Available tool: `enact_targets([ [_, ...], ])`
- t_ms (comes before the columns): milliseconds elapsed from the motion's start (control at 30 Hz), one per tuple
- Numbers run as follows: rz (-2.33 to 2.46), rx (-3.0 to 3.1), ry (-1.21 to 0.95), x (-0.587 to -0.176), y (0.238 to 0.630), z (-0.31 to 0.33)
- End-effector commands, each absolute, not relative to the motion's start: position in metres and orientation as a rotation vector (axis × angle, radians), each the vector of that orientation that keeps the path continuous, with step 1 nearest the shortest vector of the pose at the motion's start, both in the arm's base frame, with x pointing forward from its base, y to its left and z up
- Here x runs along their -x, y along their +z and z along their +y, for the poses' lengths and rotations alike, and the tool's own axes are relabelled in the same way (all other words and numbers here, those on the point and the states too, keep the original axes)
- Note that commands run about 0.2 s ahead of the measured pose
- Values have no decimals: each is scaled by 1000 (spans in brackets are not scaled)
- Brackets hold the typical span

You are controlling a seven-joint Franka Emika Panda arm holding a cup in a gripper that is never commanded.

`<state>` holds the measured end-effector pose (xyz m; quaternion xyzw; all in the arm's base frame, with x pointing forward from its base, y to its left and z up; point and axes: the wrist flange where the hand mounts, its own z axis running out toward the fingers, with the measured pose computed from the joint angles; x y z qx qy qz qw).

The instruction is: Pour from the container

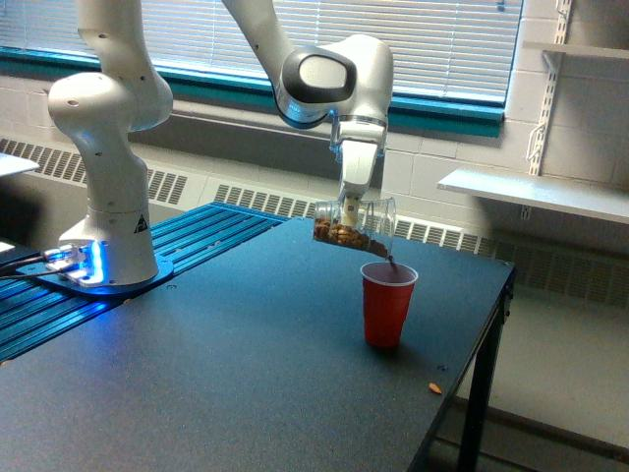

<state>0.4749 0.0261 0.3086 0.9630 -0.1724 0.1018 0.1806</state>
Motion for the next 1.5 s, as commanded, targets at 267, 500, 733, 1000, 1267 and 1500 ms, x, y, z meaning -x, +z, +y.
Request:
enact_targets([
  [267, -428, -2677, 298, -473, 324, 28],
  [500, -398, -2668, 293, -473, 327, 34],
  [733, -368, -2653, 292, -475, 331, 39],
  [1000, -330, -2632, 289, -477, 337, 43],
  [1267, -299, -2615, 281, -477, 339, 44],
  [1500, -275, -2596, 271, -476, 341, 44],
])
